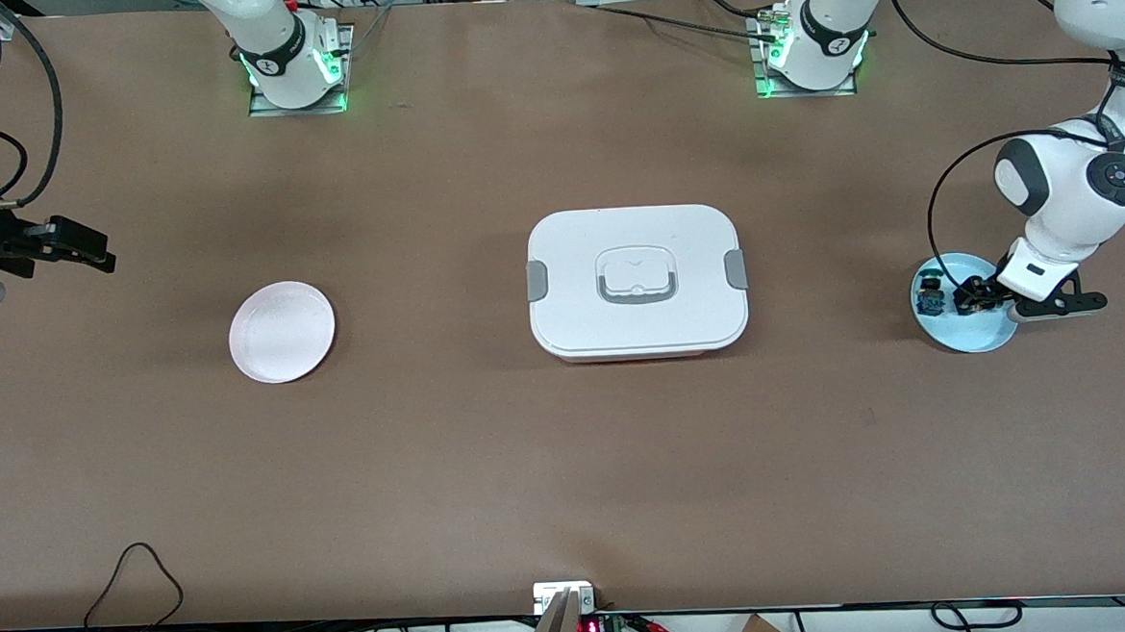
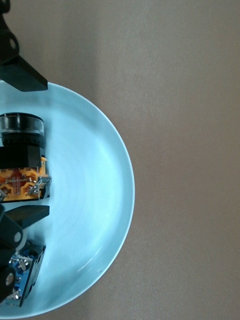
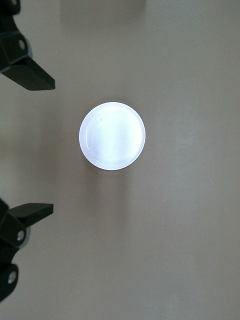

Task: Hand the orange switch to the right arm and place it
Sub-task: 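Lower the left gripper onto the orange switch on the blue plate, then close the left gripper on the orange switch and lift it, then carry the orange switch over the box while the right gripper approaches, then grasp the orange switch with the right gripper from the left gripper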

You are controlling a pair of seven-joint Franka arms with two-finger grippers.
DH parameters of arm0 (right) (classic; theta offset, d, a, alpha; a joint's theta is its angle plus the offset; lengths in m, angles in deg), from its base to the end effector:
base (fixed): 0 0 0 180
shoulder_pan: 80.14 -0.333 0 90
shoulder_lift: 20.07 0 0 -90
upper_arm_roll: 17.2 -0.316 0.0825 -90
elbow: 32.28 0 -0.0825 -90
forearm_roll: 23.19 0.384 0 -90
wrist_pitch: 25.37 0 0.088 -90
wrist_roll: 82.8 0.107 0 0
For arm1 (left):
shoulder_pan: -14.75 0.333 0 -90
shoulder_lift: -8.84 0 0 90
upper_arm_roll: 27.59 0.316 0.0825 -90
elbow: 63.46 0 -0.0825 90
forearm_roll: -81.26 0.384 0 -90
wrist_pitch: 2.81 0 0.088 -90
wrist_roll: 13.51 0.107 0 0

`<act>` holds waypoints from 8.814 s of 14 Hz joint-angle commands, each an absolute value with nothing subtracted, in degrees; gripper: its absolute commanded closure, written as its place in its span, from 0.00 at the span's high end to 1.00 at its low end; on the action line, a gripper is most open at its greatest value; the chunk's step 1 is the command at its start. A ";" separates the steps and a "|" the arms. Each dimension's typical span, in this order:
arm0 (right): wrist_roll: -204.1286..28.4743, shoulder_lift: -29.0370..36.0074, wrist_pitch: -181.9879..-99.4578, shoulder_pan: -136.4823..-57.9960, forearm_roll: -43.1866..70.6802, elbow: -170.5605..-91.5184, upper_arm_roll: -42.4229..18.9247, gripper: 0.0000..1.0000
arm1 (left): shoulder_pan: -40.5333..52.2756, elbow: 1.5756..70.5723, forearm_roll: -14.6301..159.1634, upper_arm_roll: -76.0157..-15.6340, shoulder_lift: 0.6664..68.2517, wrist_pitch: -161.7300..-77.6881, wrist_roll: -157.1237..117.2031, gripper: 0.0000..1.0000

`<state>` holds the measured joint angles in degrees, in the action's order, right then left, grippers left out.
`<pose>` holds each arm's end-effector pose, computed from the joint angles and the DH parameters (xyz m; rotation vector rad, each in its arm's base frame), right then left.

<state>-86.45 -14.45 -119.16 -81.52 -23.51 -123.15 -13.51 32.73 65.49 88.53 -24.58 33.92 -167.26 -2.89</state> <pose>0.5863 -0.0226 0.5671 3.1311 0.0377 -0.0743 0.5220 0.1932 0.1858 -3.0179 -0.0828 -0.2360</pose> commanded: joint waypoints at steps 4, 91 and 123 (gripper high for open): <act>-86.40 -14.88 -119.06 -81.28 -24.07 -123.07 -13.95 1.00 | 33.55 65.82 89.87 -25.30 34.50 -167.60 -2.35 0.96; -88.51 2.87 -119.32 -99.39 78.77 -136.87 -13.95 1.00 | 8.06 30.23 -25.18 -63.62 38.11 -140.80 108.31 0.00; -91.32 1.29 -118.53 -97.98 77.71 -137.13 -13.51 0.06 | 9.29 30.14 -22.90 -63.62 37.32 -139.22 101.21 1.00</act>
